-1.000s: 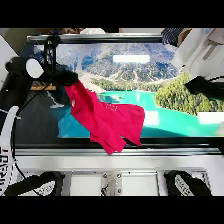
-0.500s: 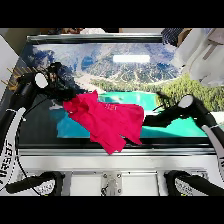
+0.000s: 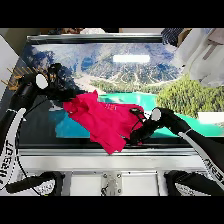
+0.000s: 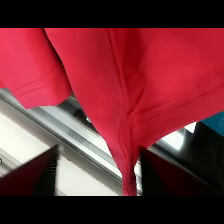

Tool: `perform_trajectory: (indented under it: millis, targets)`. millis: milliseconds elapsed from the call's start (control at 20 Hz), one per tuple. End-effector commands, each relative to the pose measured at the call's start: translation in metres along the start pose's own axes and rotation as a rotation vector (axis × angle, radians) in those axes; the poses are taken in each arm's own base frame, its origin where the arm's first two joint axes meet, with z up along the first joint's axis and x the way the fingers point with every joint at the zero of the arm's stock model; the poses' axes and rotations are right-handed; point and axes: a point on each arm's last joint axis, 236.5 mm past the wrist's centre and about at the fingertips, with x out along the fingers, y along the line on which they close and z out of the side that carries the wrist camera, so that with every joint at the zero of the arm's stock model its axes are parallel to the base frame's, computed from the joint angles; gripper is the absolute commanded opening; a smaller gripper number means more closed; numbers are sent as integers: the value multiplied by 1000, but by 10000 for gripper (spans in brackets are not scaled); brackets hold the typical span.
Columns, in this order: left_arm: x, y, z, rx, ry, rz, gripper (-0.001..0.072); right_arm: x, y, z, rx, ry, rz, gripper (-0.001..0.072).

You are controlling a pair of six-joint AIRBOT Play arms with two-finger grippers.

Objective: Fold the clothes and pants, and hang the long-sleeved shirts on hangers.

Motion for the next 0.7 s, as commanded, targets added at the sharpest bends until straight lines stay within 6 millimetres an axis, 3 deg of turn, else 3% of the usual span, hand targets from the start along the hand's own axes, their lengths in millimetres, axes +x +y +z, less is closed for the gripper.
perform_trajectory:
  millis: [0,100,200,300,350,400,500,600,650]
  targets:
    - [0,1,-2,-1,9,1,8,8,-2,0,-47,13,-24,301]
    - [-1,0,-2,0,6,1,8,8,-3,0,-47,14,-25,8]
    - [-22,-3,8,9,-46,-4,8,-6,0,11,-42,-31,-25,15]
    - [-79,-15,37,34,-195,-20,8,-60,3,43,-41,-176,-38,15]
    - [-121,-23,55,51,-302,-32,8,-108,2,62,-62,-289,-70,15]
    - [-175,-33,69,69,-432,-46,8,-163,0,76,-73,-419,-123,15]
    - [-288,-53,78,103,-696,-86,8,-297,4,88,-78,-751,-245,15]
    - [-396,-76,59,134,-952,-167,8,-433,28,65,-109,-1120,-357,15]
    - [-442,-86,40,150,-1060,-212,8,-485,43,44,-123,-1271,-408,15]
